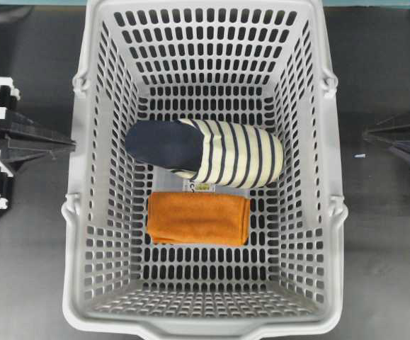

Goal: Pick up the orange cloth from the shopping basket with the left arm.
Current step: 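Move the left gripper over the orange cloth in the basket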

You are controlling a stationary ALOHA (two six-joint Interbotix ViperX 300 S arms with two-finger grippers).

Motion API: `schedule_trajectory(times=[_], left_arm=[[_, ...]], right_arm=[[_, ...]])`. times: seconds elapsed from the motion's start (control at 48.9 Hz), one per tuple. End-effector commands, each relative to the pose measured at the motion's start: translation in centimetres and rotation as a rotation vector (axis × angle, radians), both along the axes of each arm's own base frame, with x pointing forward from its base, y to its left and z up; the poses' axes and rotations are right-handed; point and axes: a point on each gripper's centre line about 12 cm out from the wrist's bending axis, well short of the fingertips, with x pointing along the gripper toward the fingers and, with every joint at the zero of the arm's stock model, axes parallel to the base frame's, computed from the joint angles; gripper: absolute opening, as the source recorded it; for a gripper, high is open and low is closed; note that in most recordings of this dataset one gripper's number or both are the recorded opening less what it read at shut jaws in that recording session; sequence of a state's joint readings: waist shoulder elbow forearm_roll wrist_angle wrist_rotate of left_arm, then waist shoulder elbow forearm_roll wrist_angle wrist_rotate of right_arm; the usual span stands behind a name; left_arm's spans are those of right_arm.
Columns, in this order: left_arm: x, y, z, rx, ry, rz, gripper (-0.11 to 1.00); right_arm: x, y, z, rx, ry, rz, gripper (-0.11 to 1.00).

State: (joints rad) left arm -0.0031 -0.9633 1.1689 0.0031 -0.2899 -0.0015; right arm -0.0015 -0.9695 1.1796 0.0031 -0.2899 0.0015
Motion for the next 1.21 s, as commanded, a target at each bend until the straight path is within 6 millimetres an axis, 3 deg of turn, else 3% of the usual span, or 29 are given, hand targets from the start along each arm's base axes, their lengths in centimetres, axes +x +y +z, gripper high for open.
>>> schedule_trajectory(times=[0.0,0.061,0.184,0.491,0.552,0.737,0.818,1.044,1.105,1.187], left_arm=[[0.4,-0.2,2.5,0.018,-0.040,-0.012,0.06],[0.6,-0.2,3.5,0.010,-0.035,-0.011,0.02],[1.5,-0.1,5.0,0.011,0.035,-0.007,0.00],[5.1,-0.5,7.0,0.014,0.244,-0.015,0.00],[6.0,-0.7,7.0,0.012,0.277,-0.020,0.00],[9.3,-1.1,7.2,0.019,0.394,-0.029,0.00],[10.8,-1.2,6.7,0.021,0.481,-0.027,0.00],[15.5,-1.9,4.8,0.031,0.770,-0.031,0.03],[16.8,-2.3,4.7,0.033,0.801,-0.035,0.12],[18.5,-2.6,4.1,0.031,0.842,-0.037,0.34]], right_arm=[[0.3,0.1,0.3,0.009,-0.005,0.006,0.00],[0.2,0.1,0.2,0.018,0.003,0.005,0.03],[0.1,0.0,-0.2,0.018,0.043,0.000,-0.01],[-0.5,-0.4,0.1,0.039,0.069,-0.021,0.01],[-0.7,-0.6,-0.1,0.043,0.099,-0.031,0.09],[-1.2,-0.8,0.4,0.045,0.100,-0.044,0.62],[-1.4,-0.8,0.6,0.045,0.102,-0.042,0.79],[-1.7,-0.8,0.1,0.047,0.138,-0.045,0.75],[-1.7,-0.8,0.1,0.045,0.139,-0.045,0.75],[-1.7,-0.8,0.1,0.045,0.139,-0.045,0.75]])
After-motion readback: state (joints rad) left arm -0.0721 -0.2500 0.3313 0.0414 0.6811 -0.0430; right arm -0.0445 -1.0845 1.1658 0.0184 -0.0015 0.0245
